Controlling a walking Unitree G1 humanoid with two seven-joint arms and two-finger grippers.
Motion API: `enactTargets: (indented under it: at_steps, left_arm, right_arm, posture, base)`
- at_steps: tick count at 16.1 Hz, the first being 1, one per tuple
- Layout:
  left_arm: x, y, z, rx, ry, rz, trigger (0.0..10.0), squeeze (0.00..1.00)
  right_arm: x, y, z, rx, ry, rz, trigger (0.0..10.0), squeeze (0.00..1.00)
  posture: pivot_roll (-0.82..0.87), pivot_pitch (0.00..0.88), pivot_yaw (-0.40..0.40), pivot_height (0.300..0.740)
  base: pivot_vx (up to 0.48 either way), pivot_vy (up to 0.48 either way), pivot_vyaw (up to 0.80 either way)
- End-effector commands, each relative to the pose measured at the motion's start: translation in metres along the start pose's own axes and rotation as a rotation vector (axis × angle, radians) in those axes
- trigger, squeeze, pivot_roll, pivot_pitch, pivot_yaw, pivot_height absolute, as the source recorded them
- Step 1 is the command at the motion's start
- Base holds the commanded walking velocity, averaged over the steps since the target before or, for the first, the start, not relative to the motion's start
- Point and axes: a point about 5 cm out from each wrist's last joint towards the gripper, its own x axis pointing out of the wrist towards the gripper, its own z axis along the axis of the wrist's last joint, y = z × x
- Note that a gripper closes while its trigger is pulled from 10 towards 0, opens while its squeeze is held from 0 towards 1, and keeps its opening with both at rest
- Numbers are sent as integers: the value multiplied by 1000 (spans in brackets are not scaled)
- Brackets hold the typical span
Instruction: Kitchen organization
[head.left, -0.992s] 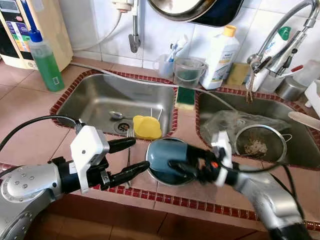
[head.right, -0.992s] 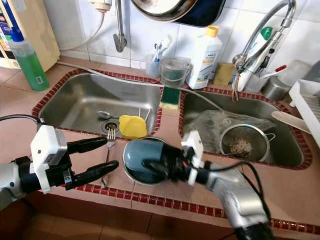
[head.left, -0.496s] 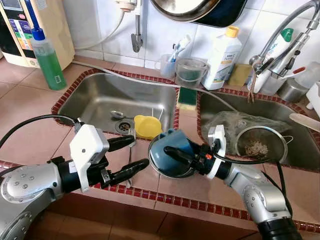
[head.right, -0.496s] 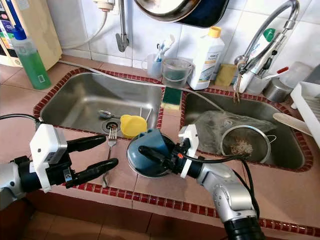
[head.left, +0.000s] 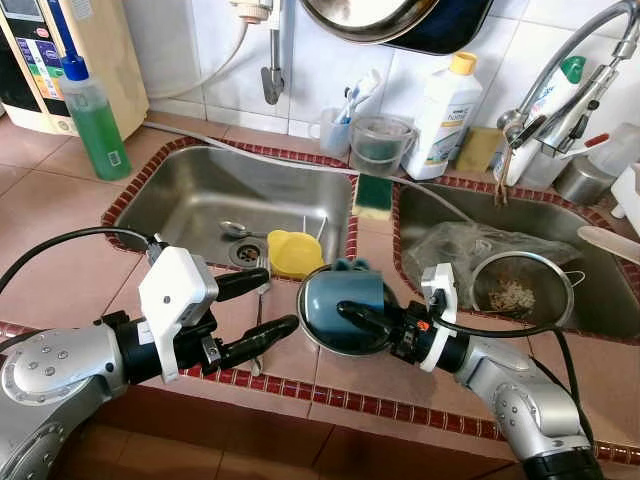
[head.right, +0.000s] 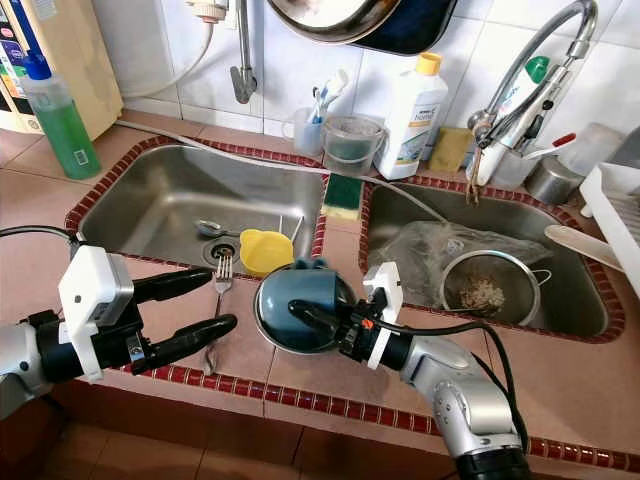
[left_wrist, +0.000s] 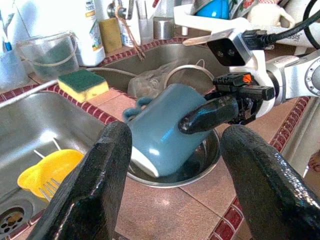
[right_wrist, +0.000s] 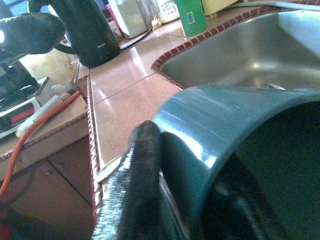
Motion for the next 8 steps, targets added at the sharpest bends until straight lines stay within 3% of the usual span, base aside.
enactTargets:
  at_steps: [1,8]
  left_arm:
    - [0,0,3,18,-1,-3,10000,0]
    - [2,4,6,28,-14,-5,10000,0]
  right_arm:
    - [-5,0,7,-21,-14,-8,0,0]
    - [-3,3,23,-33,-71,6,0,0]
  posture:
    - [19,80,-89,732]
    - [16,67,-89,732]
  base:
    - [0,0,0]
    - [0,0,0]
